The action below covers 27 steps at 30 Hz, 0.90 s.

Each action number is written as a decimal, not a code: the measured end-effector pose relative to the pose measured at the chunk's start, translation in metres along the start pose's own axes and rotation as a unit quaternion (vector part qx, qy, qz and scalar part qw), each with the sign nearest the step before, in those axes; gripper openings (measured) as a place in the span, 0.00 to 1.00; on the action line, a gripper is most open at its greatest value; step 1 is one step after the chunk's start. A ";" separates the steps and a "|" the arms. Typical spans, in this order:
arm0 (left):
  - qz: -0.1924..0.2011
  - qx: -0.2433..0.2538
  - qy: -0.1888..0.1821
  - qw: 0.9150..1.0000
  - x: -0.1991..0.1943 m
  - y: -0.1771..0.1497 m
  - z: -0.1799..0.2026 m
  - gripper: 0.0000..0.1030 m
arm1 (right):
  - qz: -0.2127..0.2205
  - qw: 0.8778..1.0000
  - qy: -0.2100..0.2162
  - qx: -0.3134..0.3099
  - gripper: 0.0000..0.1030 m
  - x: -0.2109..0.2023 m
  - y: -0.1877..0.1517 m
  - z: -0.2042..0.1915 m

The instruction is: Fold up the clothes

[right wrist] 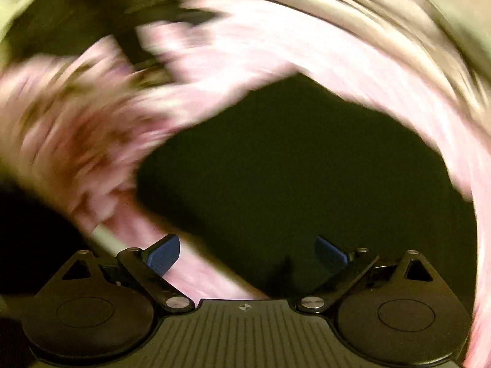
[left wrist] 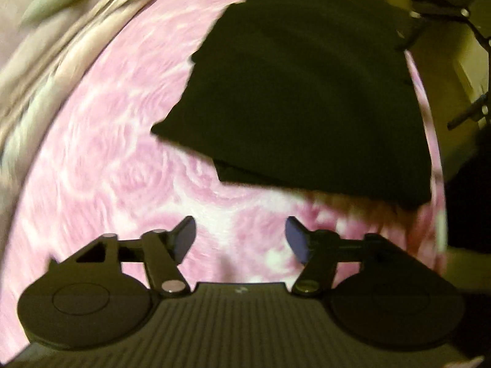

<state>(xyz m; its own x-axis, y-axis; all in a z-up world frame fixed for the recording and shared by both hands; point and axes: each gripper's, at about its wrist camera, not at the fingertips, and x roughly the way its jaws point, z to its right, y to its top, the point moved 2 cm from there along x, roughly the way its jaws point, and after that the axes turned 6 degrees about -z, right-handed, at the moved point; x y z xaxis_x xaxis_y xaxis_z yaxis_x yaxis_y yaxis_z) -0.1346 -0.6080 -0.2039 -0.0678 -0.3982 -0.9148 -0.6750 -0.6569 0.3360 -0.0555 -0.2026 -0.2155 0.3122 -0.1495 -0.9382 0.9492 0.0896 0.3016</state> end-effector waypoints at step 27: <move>0.143 0.411 0.078 0.897 0.082 0.006 0.037 0.12 | 0.034 0.999 -0.017 0.039 0.25 -0.002 0.024 0.002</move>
<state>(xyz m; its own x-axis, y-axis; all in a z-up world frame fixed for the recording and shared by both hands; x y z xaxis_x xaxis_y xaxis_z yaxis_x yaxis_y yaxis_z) -0.1714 -0.6206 -0.2851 -0.2638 -0.6024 -0.7533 -0.9645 0.1551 0.2138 -0.0331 -0.2023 -0.2065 0.3754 -0.1797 -0.9093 0.9258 0.0248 0.3773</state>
